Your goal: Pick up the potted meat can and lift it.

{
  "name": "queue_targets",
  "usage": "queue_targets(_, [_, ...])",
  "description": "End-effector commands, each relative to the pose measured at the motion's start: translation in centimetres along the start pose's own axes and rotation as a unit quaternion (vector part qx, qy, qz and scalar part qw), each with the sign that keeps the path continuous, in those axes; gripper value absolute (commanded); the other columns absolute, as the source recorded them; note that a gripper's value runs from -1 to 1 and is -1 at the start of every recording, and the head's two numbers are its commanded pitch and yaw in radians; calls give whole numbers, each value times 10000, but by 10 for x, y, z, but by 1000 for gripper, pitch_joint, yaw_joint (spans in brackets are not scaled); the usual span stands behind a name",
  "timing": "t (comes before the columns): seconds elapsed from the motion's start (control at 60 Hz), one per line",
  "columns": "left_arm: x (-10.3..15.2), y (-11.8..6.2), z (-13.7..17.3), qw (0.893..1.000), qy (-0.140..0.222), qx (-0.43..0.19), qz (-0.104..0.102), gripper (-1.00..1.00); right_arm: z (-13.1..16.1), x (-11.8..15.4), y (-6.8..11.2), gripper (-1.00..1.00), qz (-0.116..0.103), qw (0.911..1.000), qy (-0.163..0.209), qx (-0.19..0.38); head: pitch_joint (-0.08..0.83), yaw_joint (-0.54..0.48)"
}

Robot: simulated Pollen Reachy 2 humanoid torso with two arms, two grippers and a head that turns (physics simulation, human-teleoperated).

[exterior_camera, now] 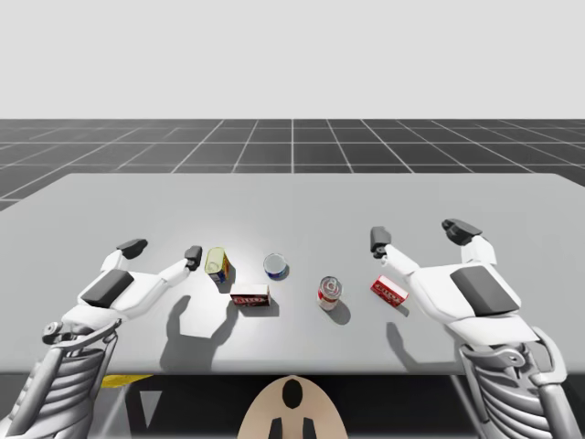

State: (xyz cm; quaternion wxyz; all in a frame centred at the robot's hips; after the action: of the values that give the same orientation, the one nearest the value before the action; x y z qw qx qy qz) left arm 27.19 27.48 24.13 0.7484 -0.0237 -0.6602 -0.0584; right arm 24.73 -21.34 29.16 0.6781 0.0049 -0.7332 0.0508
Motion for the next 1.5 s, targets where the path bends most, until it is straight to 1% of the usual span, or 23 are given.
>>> queue_targets(0.017, [0, 0, 0, 10000, 23, -22, -5, -1000, 1, -2, 2, -1000, -74, 9999, 16, -149, 11, -6])
queue_targets(0.033, [0, 0, 0, 10000, 24, -22, -6, -1000, 1, -2, 2, -1000, -45, 9999, 2, -143, 13, -6])
queue_targets(0.05, [0, 0, 0, 10000, 23, -24, -7, -1000, 2, -1, 2, -1000, 5, 10000, 23, -11, 20, -6])
queue_targets(0.083, [0, 0, 0, 10000, 24, -25, -6, -1000, 2, -1, 2, -1000, -3, 10000, 45, 59, 27, -6])
queue_targets(0.117, [0, 0, 0, 10000, 25, -25, -6, -1000, 1, -1, 2, -1000, 44, 9999, 55, 111, 40, -6])
queue_targets(0.133, [0, 0, 0, 10000, 27, -27, -4, -1000, 1, -1, 1, -1000, 82, 9999, 60, 114, 50, -7])
queue_targets(0.267, [0, 0, 0, 10000, 26, -22, -2, -1000, 0, -1, 0, -1000, 87, 9999, 89, 62, 127, -7])
queue_targets(0.283, [-1, 0, 0, 10000, 22, -16, -8, -1000, 0, -2, 1, -1000, 169, 9998, 68, 79, 149, -4])
queue_targets(0.333, [0, 0, 0, 10000, 15, -12, -8, -1000, 0, -2, 1, -1000, 193, 9998, 70, 54, 173, 0])
queue_targets(0.35, [0, 0, 0, 10000, 3, -2, -9, -1000, 0, -2, 1, -1000, 192, 9998, 68, 60, 201, 4])
queue_targets(0.4, [0, 0, 0, 10000, -17, 12, -7, -1000, 0, -2, 1, -1000, 198, 9998, 61, 57, 227, 10])
queue_targets(0.467, [0, 0, 0, 10000, -66, 37, -31, -1000, -1, -2, 0, -1000, 190, 9998, 41, 46, 289, 20])
queue_targets(0.583, [-1, 1, 0, 9999, -111, 47, -57, -1000, -1, -2, 0, -1000, 195, 9998, 25, 40, 364, 31])
queue_targets(0.65, [-1, 1, -1, 9999, -138, 48, -61, -1000, 0, -2, 0, -1000, 191, 9998, 28, 55, 422, 45])
queue_targets(0.85, [-1, 1, -1, 9998, -195, 44, -76, -1000, 0, -1, -1, -1000, 181, 9998, 36, 84, 529, 106])
queue_targets(0.967, [-1, 1, -1, 9998, -199, 49, -78, -1000, 0, -1, -2, -1000, 172, 9998, 38, 105, 568, 167])
queue_targets(1.183, [-1, 1, -1, 9998, -192, 49, -55, -1000, 0, -2, 0, -1000, 181, 9997, 86, 162, 622, 311])
queue_targets(1.267, [-1, 0, -1, 9998, -176, 16, -27, -1000, -1, -3, 0, -1000, 182, 9996, 102, 170, 635, 335])
queue_targets(1.367, [0, -2, -1, 9998, -150, -108, 65, -1000, -1, -3, 0, -1000, 184, 9996, 118, 174, 641, 340])
queue_targets(1.467, [5, -9, 3, 9992, -16, -343, 220, -1000, -1, -4, 0, -1000, 176, 9996, 130, 155, 640, 336])
queue_targets(1.483, [6, -10, 3, 9994, 9, -290, 208, -1000, -1, -4, -1, -1000, 172, 9997, 131, 148, 640, 335])
queue_targets(1.5, [9, -13, 5, 9999, 42, -31, 107, -1000, -1, -4, -1, -1000, 165, 9997, 134, 139, 641, 334])
